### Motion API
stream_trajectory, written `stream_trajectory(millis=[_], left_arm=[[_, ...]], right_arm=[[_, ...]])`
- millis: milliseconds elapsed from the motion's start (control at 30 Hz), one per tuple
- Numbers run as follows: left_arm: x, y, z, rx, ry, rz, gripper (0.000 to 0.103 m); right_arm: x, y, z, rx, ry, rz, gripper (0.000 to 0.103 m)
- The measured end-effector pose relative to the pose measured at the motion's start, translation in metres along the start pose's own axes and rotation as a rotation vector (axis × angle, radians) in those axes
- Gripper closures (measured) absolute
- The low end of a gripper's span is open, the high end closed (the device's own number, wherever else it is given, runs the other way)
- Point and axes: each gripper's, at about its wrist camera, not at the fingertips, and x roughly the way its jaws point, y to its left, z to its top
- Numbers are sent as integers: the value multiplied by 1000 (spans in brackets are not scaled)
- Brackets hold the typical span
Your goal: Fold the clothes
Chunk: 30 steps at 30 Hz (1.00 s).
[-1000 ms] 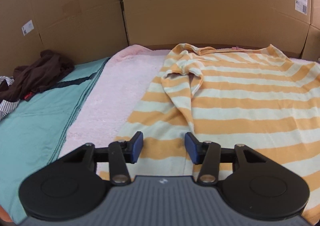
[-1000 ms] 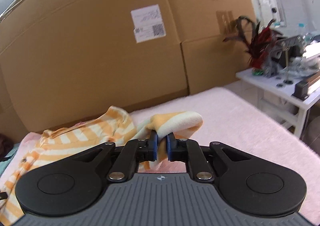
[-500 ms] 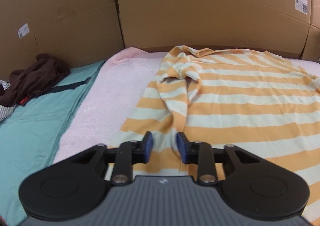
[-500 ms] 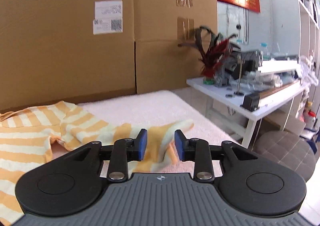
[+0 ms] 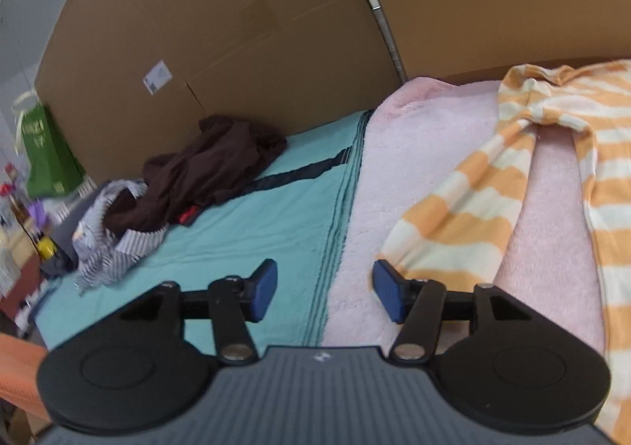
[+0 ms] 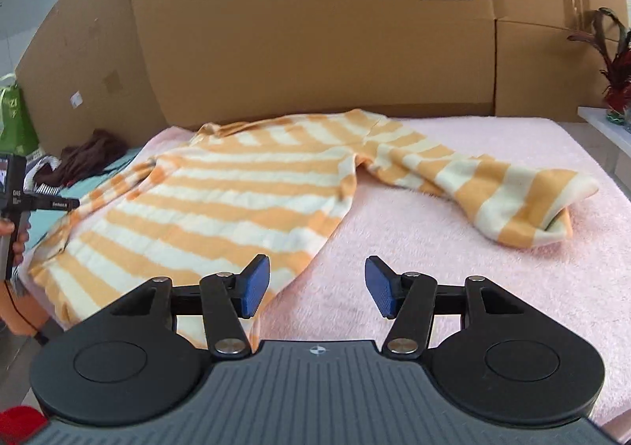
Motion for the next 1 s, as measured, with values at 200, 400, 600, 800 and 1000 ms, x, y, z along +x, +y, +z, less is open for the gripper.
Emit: stream_trajectory(millis=[200, 400, 600, 800, 1000], left_arm=[[-56, 12, -25, -11, 4, -157, 42], [-115, -17, -34, 44, -108, -476, 29], [-115, -48, -49, 80, -64, -553, 54], [-114, -42, -60, -85, -38, -598, 66], [-129, -45, -61, -105, -66, -630, 103]], right_arm=[[-3, 9, -13, 0, 59, 104, 45], [1, 29, -20, -70, 77, 160, 43], [-2, 49, -36, -158, 11, 114, 44], [-4, 58, -48, -167, -66, 27, 60], [-10, 57, -49, -105, -89, 51, 85]])
